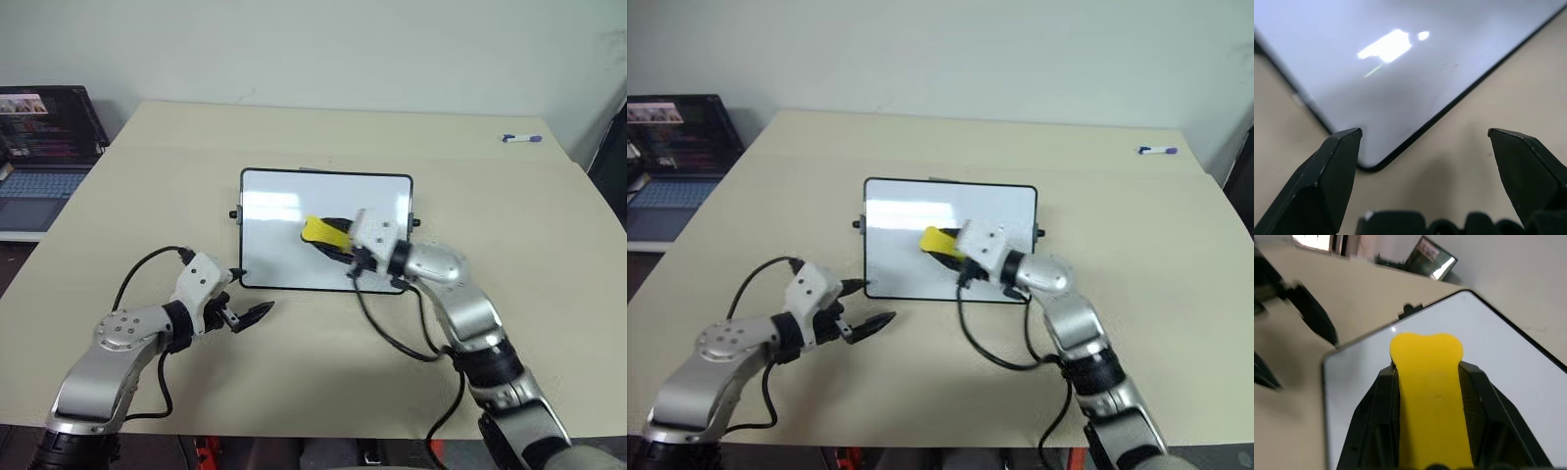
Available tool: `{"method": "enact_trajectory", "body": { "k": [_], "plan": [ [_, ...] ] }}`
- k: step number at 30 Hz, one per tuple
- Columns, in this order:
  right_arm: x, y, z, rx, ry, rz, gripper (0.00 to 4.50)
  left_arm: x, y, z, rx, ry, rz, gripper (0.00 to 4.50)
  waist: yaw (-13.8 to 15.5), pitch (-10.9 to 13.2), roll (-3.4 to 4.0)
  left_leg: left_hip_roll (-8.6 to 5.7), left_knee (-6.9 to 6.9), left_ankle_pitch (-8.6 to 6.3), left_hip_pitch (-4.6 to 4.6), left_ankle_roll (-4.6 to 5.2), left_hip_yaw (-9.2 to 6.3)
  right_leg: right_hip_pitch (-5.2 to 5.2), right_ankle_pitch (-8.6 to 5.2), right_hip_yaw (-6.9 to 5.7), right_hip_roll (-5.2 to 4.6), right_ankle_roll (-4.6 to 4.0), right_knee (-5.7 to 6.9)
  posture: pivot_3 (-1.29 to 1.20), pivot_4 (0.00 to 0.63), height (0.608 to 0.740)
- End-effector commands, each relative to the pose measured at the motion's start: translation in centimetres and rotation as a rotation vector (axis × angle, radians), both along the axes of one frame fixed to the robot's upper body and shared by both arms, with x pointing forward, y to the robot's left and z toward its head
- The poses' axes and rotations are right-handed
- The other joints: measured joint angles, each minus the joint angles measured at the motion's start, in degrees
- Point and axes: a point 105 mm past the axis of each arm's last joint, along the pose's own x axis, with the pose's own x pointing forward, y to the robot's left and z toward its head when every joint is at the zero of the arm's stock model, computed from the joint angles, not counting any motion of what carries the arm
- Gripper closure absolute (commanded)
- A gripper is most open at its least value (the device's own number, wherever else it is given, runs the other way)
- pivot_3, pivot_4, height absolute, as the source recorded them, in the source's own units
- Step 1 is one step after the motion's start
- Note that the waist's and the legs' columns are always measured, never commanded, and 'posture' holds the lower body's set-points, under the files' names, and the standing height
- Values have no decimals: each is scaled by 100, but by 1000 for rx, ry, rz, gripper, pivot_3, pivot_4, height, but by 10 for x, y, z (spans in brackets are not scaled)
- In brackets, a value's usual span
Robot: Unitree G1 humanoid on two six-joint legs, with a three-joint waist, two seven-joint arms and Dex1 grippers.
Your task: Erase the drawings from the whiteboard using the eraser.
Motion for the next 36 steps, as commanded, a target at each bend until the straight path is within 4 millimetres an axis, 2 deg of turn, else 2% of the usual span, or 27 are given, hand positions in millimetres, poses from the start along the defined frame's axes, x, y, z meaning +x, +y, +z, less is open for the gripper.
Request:
{"method": "enact_trajectory", "body": {
  "k": [1, 4, 7, 13, 15, 18, 23, 29, 36],
  "plan": [
    [-15, -40, 19, 121, 40, -137, 3200, -4, -23, 12, 16, -27, -125, 0, 15, 3, 5, -2, 2, 0, -3, 0, -2, 1, 0, -1, 0, 1, -1, 0, 150, 740],
    [-18, -74, 13, 142, 124, -330, 3200, 0, -38, 19, 5, -37, -196, 0, 20, 6, 9, -5, 13, 2, 1, 0, -2, 2, 0, 2, 0, 2, 9, 0, 150, 740],
    [-17, -131, -6, 171, 222, -636, 3200, 12, -69, 29, -27, -61, -285, 0, 79, 8, 14, -5, 12, 6, 15, 0, -5, 12, -3, 2, 9, 3, 13, 0, 150, 740],
    [-17, -169, -41, 115, 319, -912, 3200, 25, -118, 33, -47, -54, -462, 0, 55, 9, 16, -13, 11, 8, 17, -1, 6, 16, -21, 16, 17, 34, 11, 0, 150, 740],
    [-13, -176, -50, 102, 341, -996, 3200, 25, -135, 32, -36, -34, -538, 0, 43, 9, 16, -14, 10, 8, 15, -1, 7, 13, -22, 18, 21, 36, 11, 0, 150, 740],
    [-7, -175, -59, 119, 395, -1033, 3200, 23, -160, 31, 10, -28, -664, 0, 44, 9, 16, -13, 9, 8, 14, -1, 5, 11, -22, 18, 25, 37, 13, 0, 150, 740],
    [-1, -178, -73, 150, 464, -1095, 3200, 20, -188, 36, 53, -62, -802, 0, 48, 9, 16, -17, 10, 8, 7, 0, 4, 10, -22, 19, 44, 36, 11, 0, 150, 740],
    [5, -183, -78, 153, 484, -1130, 3200, 23, -204, 42, 67, -91, -851, 0, 60, 9, 18, -21, 12, 8, 1, 0, 3, 7, -22, 18, 44, 36, 10, 0, 150, 740],
    [12, -186, -80, 166, 487, -1154, 827, 30, -199, 39, 61, -97, -805, 0, 55, 7, 21, -18, 12, 8, 1, 1, 0, 4, -22, 17, 48, 37, 14, 0, 150, 740]
  ]
}}
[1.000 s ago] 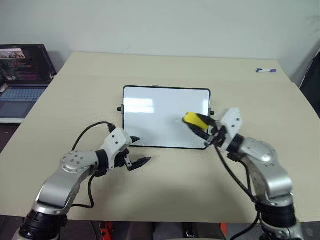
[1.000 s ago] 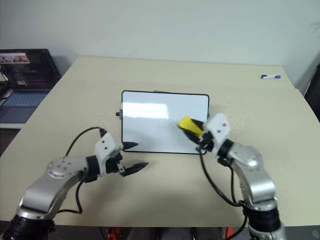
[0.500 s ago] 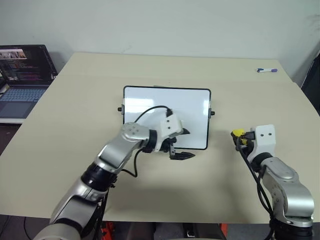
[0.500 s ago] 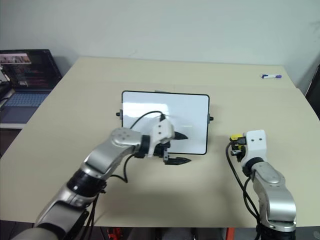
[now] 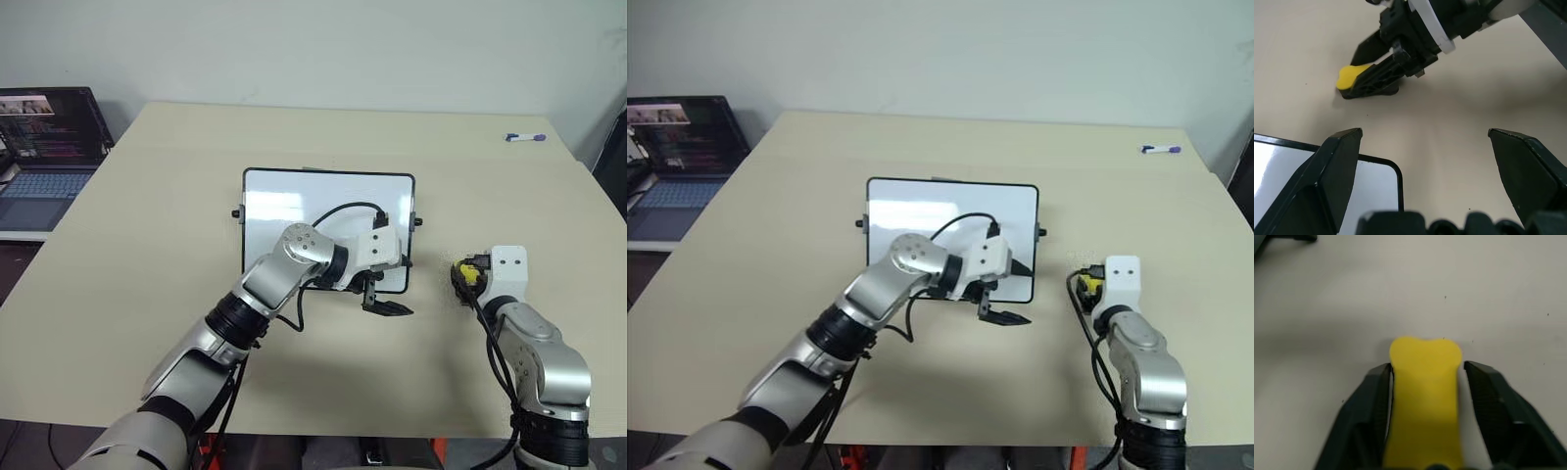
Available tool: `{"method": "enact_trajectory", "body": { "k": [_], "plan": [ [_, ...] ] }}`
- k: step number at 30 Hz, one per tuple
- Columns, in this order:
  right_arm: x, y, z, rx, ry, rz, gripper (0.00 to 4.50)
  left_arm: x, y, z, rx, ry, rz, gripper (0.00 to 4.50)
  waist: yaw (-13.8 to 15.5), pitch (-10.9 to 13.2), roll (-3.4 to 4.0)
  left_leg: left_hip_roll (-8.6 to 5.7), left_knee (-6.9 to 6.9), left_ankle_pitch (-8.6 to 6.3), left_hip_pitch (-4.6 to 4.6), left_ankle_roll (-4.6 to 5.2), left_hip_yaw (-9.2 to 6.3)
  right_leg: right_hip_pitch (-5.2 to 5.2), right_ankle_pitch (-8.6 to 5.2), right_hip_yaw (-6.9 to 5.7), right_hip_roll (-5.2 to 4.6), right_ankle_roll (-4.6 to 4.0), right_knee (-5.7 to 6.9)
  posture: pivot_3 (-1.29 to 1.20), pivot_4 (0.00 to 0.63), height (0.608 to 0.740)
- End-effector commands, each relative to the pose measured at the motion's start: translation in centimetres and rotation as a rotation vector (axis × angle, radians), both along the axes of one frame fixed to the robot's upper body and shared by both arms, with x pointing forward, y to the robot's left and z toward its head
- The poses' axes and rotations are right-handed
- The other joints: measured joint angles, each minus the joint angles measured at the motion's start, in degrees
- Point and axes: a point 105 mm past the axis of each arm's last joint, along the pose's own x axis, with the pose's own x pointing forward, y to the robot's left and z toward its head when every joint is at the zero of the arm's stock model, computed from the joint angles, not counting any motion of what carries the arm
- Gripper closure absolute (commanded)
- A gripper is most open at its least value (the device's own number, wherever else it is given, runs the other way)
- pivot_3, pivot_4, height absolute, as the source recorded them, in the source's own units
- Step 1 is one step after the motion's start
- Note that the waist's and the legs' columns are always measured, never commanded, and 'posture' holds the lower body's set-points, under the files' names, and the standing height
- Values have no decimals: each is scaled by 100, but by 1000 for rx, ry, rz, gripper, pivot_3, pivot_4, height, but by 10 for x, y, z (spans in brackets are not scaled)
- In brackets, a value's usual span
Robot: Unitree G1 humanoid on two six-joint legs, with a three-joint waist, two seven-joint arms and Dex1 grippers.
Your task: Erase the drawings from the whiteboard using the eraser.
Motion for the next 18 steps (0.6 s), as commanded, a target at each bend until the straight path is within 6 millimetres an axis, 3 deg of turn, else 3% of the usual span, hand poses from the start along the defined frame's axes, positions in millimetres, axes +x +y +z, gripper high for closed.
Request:
{"method": "enact_trajectory", "body": {
  "k": [1, 2, 6, 9, 12, 15, 18],
  "plan": [
    [4, -2, 14, -9, -60, -11, 457, 4, 4, 9, -41, -47, 36, 0, 0, 0, 0, 0, 0, 0, 0, 0, 0, 0, 0, 0, 0, 0, 0, 0, 150, 740],
    [4, -2, 16, -11, -70, -12, 119, 5, 6, 9, -47, -49, 51, 0, -5, 0, 1, -1, 0, 0, -1, 0, 1, 0, 1, 1, 0, -1, -1, 0, 150, 740],
    [-1, 5, 41, -28, -190, 36, 50, 10, 30, 11, -120, -38, 203, 0, -24, 1, 5, 3, -1, 0, -1, 0, 1, -3, 4, 4, -1, -6, 0, 0, 150, 740],
    [-24, 38, 62, -63, -324, 227, 50, 12, 75, 14, -230, -11, 462, 0, -71, -1, 9, 12, -3, 0, -5, 0, -5, -6, 2, 2, -13, -5, 1, 0, 150, 740],
    [-49, 59, 51, -113, -317, 351, 50, 4, 128, 21, -353, 30, 794, 0, -116, -2, 10, 20, -7, -1, -8, 0, -22, -6, -4, -3, -14, -1, 2, 0, 150, 740],
    [-62, 48, 34, -93, -305, 305, 50, -22, 162, 18, -441, 40, 1022, 0, -104, -3, 9, 15, -1, -1, -9, -3, -25, -2, -6, -7, -24, 1, 2, 0, 150, 740],
    [-70, 31, 24, -94, -336, 237, 50, -27, 180, 5, -462, -19, 1208, 0, -32, -5, 6, 0, 3, -1, 18, -4, -17, 29, -17, -1, -41, 29, -4, 0, 150, 740]
  ]
}}
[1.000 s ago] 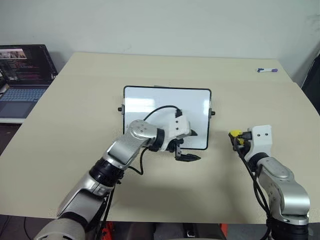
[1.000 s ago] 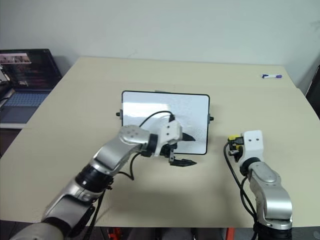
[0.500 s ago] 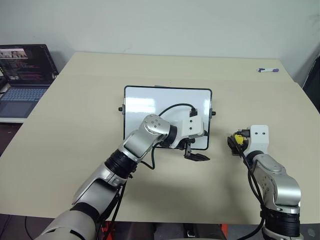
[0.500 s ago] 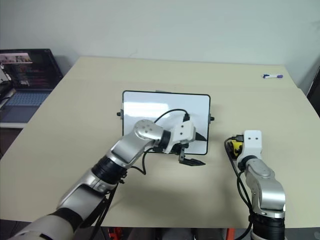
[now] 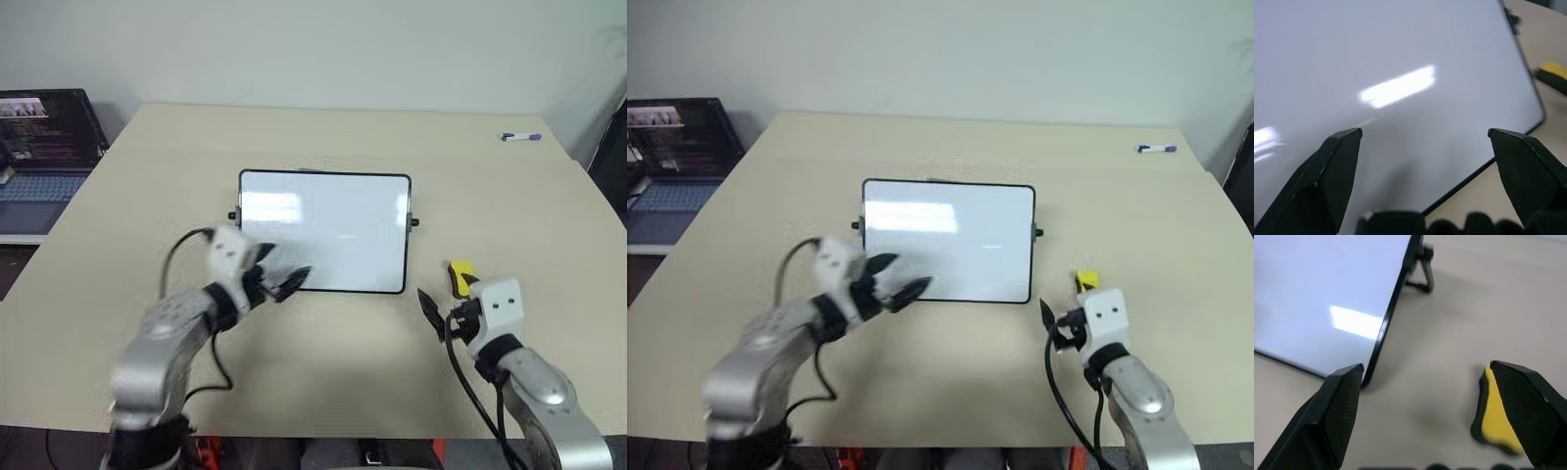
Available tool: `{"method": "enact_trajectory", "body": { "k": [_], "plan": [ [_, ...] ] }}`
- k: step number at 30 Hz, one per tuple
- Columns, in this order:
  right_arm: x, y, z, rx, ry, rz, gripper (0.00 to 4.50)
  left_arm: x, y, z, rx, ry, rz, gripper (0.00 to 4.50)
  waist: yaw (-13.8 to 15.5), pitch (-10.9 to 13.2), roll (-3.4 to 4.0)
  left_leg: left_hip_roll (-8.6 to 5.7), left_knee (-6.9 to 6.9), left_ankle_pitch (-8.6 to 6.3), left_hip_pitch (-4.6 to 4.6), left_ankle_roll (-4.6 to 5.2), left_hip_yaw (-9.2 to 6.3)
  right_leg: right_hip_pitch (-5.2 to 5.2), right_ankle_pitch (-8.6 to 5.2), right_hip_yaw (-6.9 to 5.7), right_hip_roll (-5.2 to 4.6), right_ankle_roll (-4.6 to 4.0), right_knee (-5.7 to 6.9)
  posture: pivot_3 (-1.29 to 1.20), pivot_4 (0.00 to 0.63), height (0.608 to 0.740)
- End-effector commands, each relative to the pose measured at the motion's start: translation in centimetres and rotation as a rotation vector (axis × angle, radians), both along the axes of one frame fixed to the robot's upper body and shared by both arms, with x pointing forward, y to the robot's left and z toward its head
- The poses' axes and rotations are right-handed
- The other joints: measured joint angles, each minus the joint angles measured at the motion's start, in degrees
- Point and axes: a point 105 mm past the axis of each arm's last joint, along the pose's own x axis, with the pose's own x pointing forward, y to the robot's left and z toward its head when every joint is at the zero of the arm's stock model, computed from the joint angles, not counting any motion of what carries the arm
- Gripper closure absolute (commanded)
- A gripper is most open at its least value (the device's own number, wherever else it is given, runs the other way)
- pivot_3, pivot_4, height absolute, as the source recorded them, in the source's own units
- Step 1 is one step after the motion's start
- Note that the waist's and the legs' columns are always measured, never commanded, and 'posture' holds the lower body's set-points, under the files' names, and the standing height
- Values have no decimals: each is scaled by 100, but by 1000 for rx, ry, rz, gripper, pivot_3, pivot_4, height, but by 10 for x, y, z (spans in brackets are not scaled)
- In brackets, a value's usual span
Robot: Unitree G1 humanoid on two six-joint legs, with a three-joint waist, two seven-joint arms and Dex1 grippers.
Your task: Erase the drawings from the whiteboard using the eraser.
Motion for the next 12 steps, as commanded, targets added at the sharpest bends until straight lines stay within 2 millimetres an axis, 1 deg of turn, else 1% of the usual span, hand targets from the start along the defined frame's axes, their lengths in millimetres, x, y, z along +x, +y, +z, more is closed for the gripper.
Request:
{"method": "enact_trajectory", "body": {
  "k": [1, 3, 4, 6, 7, 9, 11, 12],
  "plan": [
    [-7, -21, 7, -19, -123, -46, 50, 1, 11, 6, -3, -96, 185, 0, 109, -1, -4, -5, 2, 0, 12, 1, 2, 13, -1, 1, -3, 2, -8, 0, 150, 740],
    [-13, -33, -1, 9, -125, -85, 50, 4, 18, 2, 8, -122, 277, 0, 190, -1, -11, -6, 15, 8, 16, 8, -2, 23, 6, -1, -3, 7, -9, 0, 150, 740],
    [-16, -35, -4, 38, -135, -112, 50, 4, 27, 0, 23, -133, 329, 0, 190, -1, -10, -6, 16, 11, 30, 12, -1, 36, 10, -1, -3, 6, -11, 0, 150, 740],
    [-21, -38, -5, 69, -164, -158, 50, 0, 42, -5, 34, -139, 399, 0, 168, -3, -6, 0, 8, 10, 70, 13, 5, 70, -7, 6, 0, -24, -12, 0, 150, 740],
    [-23, -39, -5, 79, -168, -161, 50, -1, 45, -5, 37, -144, 428, 0, 133, -1, 1, 2, 2, 10, 83, 12, 4, 81, -18, 4, 0, -42, -12, 0, 150, 740],
    [-28, -34, -5, 90, -159, -155, 50, -9, 53, -13, 38, -128, 455, 0, 105, -1, 1, 8, -8, 9, 83, 11, 9, 79, -22, 6, 3, -49, -11, 0, 150, 740],
    [-29, -38, -3, 76, -151, -152, 50, -16, 62, -26, 40, -94, 519, 0, 121, -1, 1, 12, -12, 3, 82, 3, 9, 78, -15, 3, 7, -34, -9, 0, 150, 740],
    [-29, -40, -3, 69, -148, -150, 50, -17, 64, -29, 36, -87, 537, 0, 121, -1, 1, 10, -13, 3, 73, 2, 3, 62, -17, -3, 8, -33, -8, 0, 150, 740]
  ]
}}
